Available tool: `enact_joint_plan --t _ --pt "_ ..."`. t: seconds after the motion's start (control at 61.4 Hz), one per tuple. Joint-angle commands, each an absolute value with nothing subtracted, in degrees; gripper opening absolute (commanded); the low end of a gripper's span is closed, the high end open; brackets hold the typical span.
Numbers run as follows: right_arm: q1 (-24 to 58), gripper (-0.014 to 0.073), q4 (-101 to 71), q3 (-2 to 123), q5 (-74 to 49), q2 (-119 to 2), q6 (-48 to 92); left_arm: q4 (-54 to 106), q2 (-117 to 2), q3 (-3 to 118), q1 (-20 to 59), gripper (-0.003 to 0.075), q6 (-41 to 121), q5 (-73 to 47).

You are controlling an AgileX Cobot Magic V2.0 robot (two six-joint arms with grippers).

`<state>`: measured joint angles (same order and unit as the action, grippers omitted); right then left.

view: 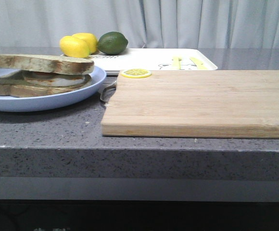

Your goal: Place bread and move sandwich to tray

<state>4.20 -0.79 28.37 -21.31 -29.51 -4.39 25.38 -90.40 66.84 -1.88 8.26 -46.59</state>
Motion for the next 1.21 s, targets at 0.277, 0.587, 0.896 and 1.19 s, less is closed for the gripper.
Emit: enact_joint_plan --t 0.277,0.587,0.896,1.19 --pt "4.2 -0.0061 -0.8 29.9 -16.7 -29.5 -4.6 43.7 -88.3 76.3 -7.2 -0.002 18.2 -55.7" --pt "4.2 -0.0061 -0.8 29.9 -16.7 -29.5 -4.6 49.6 -96.0 92.4 -5.6 -0.002 16.6 -58.2" --pt "4.2 -0.0061 -1.2 29.9 -16.8 -29.5 -4.6 44.3 -116.8 125.5 1.0 -0.002 4.6 -63.8" --pt "4.2 -0.0061 -1.2 29.9 -16.8 -29.5 -4.6 43.5 -137.6 157.7 4.3 -0.002 -6.3 -70.8"
